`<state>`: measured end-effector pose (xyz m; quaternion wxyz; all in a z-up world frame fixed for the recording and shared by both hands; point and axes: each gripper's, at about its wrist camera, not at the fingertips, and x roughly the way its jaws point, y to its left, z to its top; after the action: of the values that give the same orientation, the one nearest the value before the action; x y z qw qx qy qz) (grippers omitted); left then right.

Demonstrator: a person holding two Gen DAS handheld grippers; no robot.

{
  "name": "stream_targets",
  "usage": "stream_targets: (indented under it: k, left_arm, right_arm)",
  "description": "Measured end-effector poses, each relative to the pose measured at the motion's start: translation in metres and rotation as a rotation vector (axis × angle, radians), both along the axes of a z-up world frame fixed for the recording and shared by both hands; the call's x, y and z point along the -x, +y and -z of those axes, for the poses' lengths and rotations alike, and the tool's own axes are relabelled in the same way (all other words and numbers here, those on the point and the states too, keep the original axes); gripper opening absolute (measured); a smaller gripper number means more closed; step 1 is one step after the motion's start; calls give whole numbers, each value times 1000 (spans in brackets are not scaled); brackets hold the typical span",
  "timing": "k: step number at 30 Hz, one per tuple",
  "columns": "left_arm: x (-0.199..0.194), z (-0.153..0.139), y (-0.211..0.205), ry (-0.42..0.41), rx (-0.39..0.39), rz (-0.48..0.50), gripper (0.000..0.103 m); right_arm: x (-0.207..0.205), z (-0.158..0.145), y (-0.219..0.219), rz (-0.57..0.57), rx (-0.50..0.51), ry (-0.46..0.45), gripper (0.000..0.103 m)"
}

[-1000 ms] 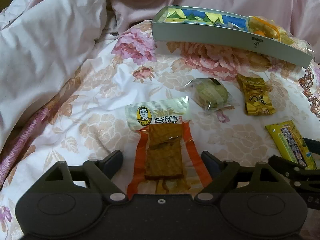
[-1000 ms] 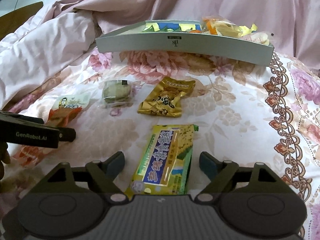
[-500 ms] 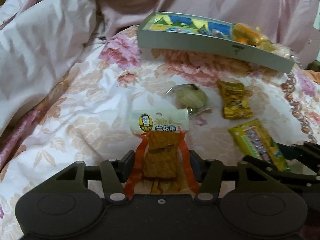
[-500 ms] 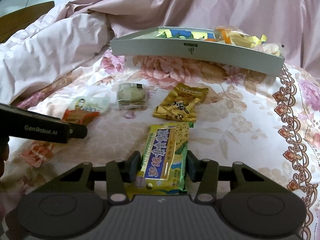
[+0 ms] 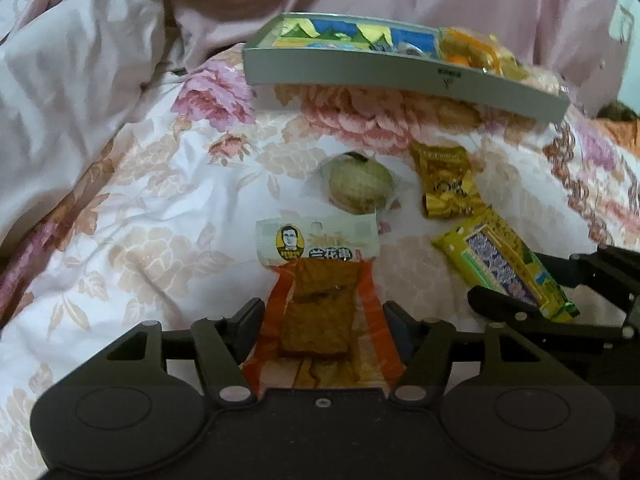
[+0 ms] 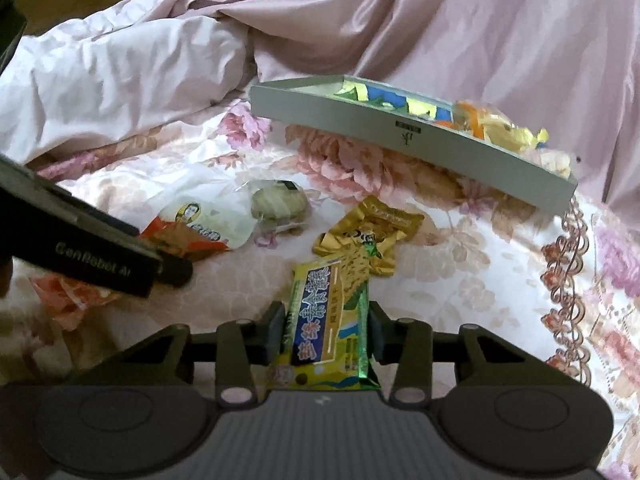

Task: Organize snacks
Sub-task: 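Grasp the orange tofu packet with the left gripper while the right grasps the yellow-green biscuit packet, then lift and carry tofu packet and biscuit packet over the tray with both grippers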

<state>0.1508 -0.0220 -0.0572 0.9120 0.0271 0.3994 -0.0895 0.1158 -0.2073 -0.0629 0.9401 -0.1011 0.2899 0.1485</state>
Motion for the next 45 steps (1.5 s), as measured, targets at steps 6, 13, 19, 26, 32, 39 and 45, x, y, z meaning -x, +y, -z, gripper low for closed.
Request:
stream_targets:
  k: [6,13,19,26,32,39,45]
  left_arm:
    - [-1,1,-4,28,-54,11,71]
    - [-3,4,-4,63,-63,37,78]
    - [-3,3,-2,63,-55,20,63]
    - [-2,-2,4,35,-30,-15,51]
    - [0,-5,3,-2,-30,-21,49]
    - [4,-11,6,-52,6,-44,47]
    - [9,-16,4,-104,14,-43,47]
  right_arm:
    - [-11,3,-15,32,-91,95,64]
    - [-15,6,-17,40,-115,136,71]
    - [-13,5,-12,18,-91,133,62]
    - [-6,3,-4,-12,-32,81,53]
    - [7,4,12,-54,120,-35,52]
    - [11,4,16,-61,185,-99,51]
    - [15,5,19,-73,239,-151,51]
